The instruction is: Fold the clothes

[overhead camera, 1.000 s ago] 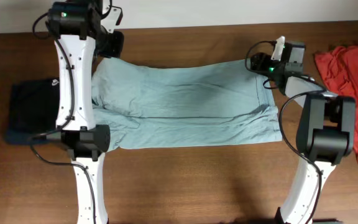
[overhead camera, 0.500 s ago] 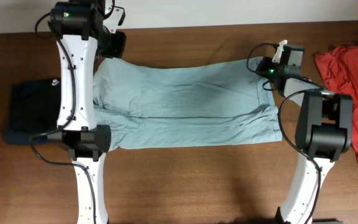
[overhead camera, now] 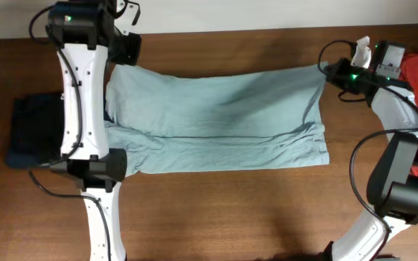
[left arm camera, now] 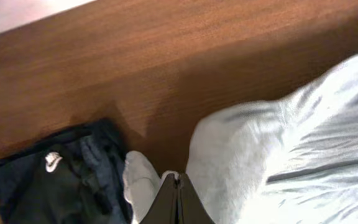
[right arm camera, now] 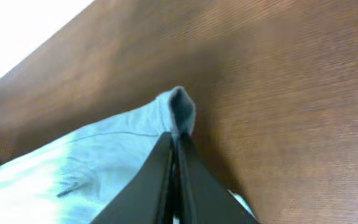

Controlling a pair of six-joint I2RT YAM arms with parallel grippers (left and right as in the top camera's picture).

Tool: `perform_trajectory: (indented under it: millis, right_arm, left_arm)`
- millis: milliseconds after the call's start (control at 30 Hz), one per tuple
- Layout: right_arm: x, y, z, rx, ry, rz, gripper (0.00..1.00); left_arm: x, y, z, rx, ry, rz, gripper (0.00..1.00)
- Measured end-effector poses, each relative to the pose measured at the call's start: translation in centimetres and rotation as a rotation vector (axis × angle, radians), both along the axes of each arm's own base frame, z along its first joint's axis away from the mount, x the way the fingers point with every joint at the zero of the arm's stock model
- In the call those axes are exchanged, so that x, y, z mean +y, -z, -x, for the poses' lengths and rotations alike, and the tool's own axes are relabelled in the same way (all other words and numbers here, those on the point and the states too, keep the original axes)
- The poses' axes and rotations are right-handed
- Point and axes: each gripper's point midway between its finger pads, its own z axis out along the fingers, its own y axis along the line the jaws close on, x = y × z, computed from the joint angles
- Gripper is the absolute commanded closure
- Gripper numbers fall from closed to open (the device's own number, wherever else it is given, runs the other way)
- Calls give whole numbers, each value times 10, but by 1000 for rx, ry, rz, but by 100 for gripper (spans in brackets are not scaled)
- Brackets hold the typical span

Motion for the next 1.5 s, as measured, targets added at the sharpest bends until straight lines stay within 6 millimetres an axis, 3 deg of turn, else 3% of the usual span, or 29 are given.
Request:
perform_trajectory:
  millis: [100, 333, 367, 400, 433, 467, 500, 667, 800, 933, 1000, 1133, 1167, 1200, 1333, 1500]
  right_arm:
    - [4, 10, 12, 66, -9, -16, 96]
    - [9, 21, 28, 132, -47, -8, 94]
    - [9, 22, 29, 136, -52, -5, 90]
    - [10, 23, 31, 143, -59, -2, 75]
    - [10, 23, 31, 141, -63, 1, 72]
    - [9, 22, 29, 131, -65, 8, 54]
    - [9, 21, 27, 120, -67, 12, 44]
    - [2, 9, 9, 18, -71, 73, 37]
    - [-1, 32, -4, 12, -65, 97, 36]
    - [0, 81, -7, 83, -59, 110, 37]
    - [0, 96, -7, 101, -56, 113, 37]
    - [-1, 100, -11, 92, -50, 122, 57]
    - [1, 101, -13, 87, -56, 127, 67]
    - [4, 103, -14, 87, -62, 131, 69]
    - [16, 107, -13, 102, -79, 145, 96]
    - [12, 106, -8, 146, -71, 133, 96]
  left_arm:
    - [5, 5, 3, 29, -2, -6, 100]
    - [9, 72, 23, 276, 9, -25, 100]
    - [8, 79, 26, 301, 11, -25, 100]
    - [8, 84, 27, 318, 12, -20, 100]
    - [7, 85, 26, 318, 13, -12, 100]
    - [8, 85, 25, 313, 11, -6, 100]
    - [8, 84, 22, 302, 10, 0, 100]
    - [11, 84, 21, 298, 3, 9, 100]
    - [11, 84, 21, 298, 3, 9, 100]
    - [11, 84, 21, 298, 3, 10, 100]
    - [11, 84, 21, 298, 3, 9, 100]
    - [11, 84, 21, 298, 3, 10, 100]
    - [11, 84, 21, 298, 3, 10, 100]
    - [11, 84, 21, 299, 3, 10, 100]
    - [11, 84, 21, 298, 3, 9, 100]
    - [12, 84, 21, 298, 2, 9, 100]
